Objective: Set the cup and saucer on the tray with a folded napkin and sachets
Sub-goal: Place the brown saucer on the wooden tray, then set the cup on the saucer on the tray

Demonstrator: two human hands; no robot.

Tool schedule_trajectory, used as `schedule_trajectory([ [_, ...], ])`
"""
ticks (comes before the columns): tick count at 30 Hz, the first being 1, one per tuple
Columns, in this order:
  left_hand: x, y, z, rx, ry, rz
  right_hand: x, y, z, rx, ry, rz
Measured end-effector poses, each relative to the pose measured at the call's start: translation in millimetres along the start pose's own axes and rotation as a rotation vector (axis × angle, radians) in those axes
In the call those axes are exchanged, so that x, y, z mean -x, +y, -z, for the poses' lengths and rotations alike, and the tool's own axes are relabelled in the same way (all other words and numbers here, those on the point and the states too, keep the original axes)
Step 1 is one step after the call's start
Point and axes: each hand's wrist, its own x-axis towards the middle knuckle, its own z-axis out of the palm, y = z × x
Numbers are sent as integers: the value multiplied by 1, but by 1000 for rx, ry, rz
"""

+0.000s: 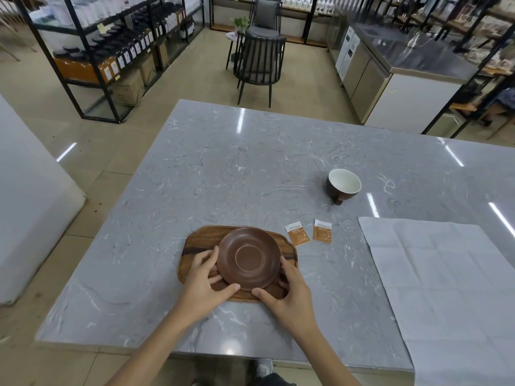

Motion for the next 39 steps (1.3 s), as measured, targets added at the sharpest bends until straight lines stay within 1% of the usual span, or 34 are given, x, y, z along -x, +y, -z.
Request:
schedule_trajectory([
  [4,1,3,3,-10,-6,2,-1,2,3,-23,-34,8],
  [6,-1,8,7,-83,27,-22,-4,3,8,-70,-40,2],
  [8,-10,17,16,-182,76,-71,-10,4,19,-131,7,-30],
  [10,-26,30,24,-266,103,-134,-21,7,37,-146,93,-66],
  [12,-47,47,28,-324,105,-199,-37,11,59,-174,169,-106],
  [14,-73,67,24,-377,95,-257,-56,13,82,-263,206,-165],
  [17,-114,103,4,-415,27,-319,-81,16,114,-396,205,-252],
  [22,-181,156,-49,-390,-170,-362,-124,25,147,-533,200,-385],
  [26,-226,184,-94,-232,-251,-287,-157,30,161,-660,180,-484],
  [30,-264,199,-134,-194,-342,-220,-186,40,170,-838,133,-597],
  [32,-279,202,-149,-207,-374,-202,-199,44,172,-931,78,-666],
  [35,-296,204,-167,-175,-410,-173,-215,52,176,-1065,-52,-767],
  [39,-310,206,-177,-86,-512,-178,-234,62,179,-1160,-180,-792],
])
